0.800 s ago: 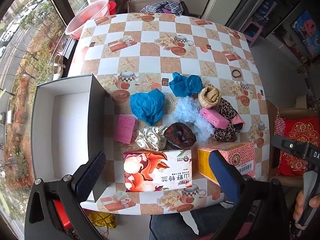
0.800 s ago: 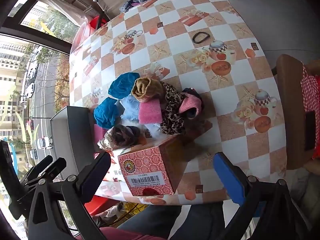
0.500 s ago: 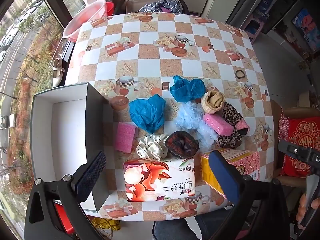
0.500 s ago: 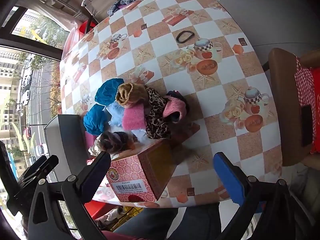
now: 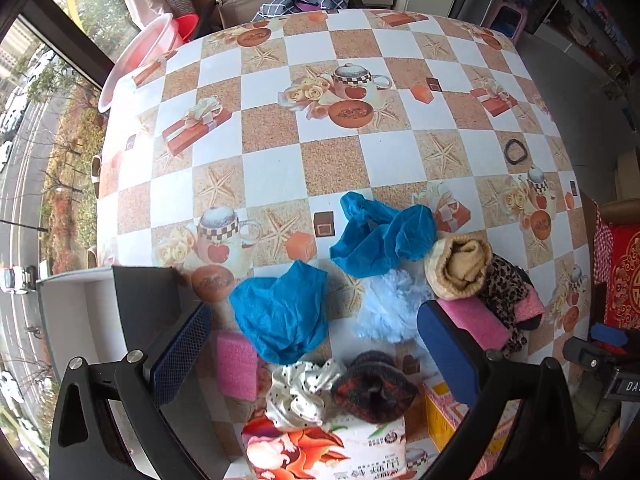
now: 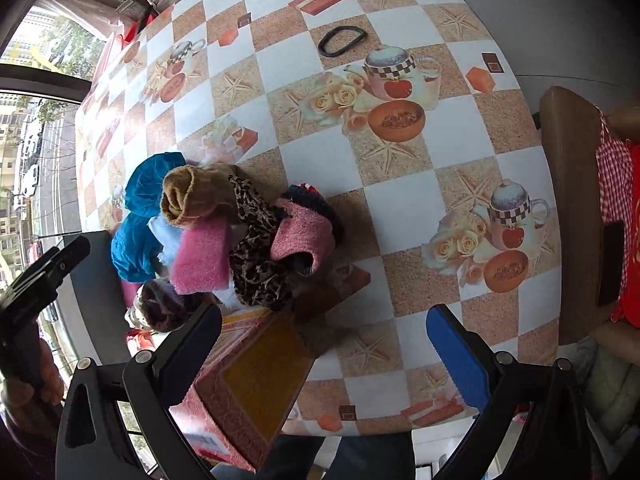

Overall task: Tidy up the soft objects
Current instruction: 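Reach both tools into the pile toward the knit sock and blue cloth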

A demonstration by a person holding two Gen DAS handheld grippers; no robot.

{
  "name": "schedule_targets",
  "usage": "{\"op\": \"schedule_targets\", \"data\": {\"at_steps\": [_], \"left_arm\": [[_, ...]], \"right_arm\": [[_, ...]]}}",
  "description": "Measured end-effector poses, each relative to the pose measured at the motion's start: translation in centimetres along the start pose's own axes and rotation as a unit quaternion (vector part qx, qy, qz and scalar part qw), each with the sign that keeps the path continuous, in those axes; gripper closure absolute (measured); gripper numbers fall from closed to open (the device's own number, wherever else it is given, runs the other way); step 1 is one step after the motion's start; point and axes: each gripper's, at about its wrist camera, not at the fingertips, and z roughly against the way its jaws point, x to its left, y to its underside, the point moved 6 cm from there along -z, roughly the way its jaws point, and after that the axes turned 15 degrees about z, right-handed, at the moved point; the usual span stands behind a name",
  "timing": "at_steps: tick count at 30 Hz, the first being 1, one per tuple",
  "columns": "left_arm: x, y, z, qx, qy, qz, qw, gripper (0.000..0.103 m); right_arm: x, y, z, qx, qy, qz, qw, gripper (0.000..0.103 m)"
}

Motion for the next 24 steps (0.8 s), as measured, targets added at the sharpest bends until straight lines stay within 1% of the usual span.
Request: {"op": "schedule_targets", "data": {"at_steps": [3,5,7,9,11,12,13,15,16,18,19,21,22,24], "left_arm": [[-0.6,-1.3,-2.3,0.002,-0.024,-0.017,0.9996,0.0],[-1.0,-1.7,-3.6,0.01,-0.024,-0.023,0.9994,0.0],[-1.5,-1.8,-4.7,0.023,-0.018,-0.028,0.9991,0.0],[-2.0,-2.3,-5.7,0.028,-0.018,-0.035,0.9988,0.0],[-2.6,-2.5,-7.1,0.039,-0.026,-0.04,0.9981,0.0],[-2.8,-2.7,-7.9,0.042,-0.036,-0.041,0.9976,0.0],[-2.8,-3.0,-8.5,0.036,-0.054,-0.041,0.997,0.0],[-2.1,-4.0,-9.4,0.019,-0.104,-0.029,0.994,0.0],[-1.8,-4.6,-9.7,0.011,-0.11,-0.017,0.9937,0.0],[-0.6,-5.4,-9.9,0.015,-0.105,0.011,0.9943,0.0],[-0.3,-5.8,-9.8,0.018,-0.096,0.022,0.995,0.0],[0.6,-6.1,-9.1,0.01,-0.081,0.035,0.996,0.0],[1.0,-6.3,-8.6,0.004,-0.08,0.039,0.9961,0.0],[1.5,-6.4,-7.7,0.0,-0.068,0.047,0.9966,0.0]], "right_arm": [[-1.0,-1.2,-1.6,0.008,0.014,-0.005,1.0,0.0],[-2.4,-2.3,-2.1,0.001,0.044,-0.012,0.999,0.0],[-3.9,-2.6,-2.7,0.009,0.069,-0.029,0.997,0.0],[-4.6,-2.6,-3.9,0.019,0.052,-0.048,0.997,0.0],[-4.6,-2.7,-4.8,0.025,0.033,-0.051,0.998,0.0],[-4.2,-2.8,-5.5,0.03,0.027,-0.043,0.998,0.0],[-3.8,-2.8,-6.2,0.036,0.029,-0.03,0.998,0.0],[-3.6,-2.7,-7.5,0.055,0.045,-0.009,0.997,0.0],[-4.0,-2.5,-7.7,0.06,0.054,-0.009,0.997,0.0],[-5.8,-2.0,-7.1,0.056,0.08,-0.021,0.995,0.0],[-6.9,-1.8,-6.4,0.049,0.096,-0.029,0.994,0.0],[-9.5,-1.1,-5.0,0.036,0.123,-0.049,0.991,0.0],[-10.7,-0.8,-4.3,0.03,0.13,-0.061,0.989,0.0],[-12.6,-0.1,-3.0,0.02,0.127,-0.086,0.988,0.0]]}}
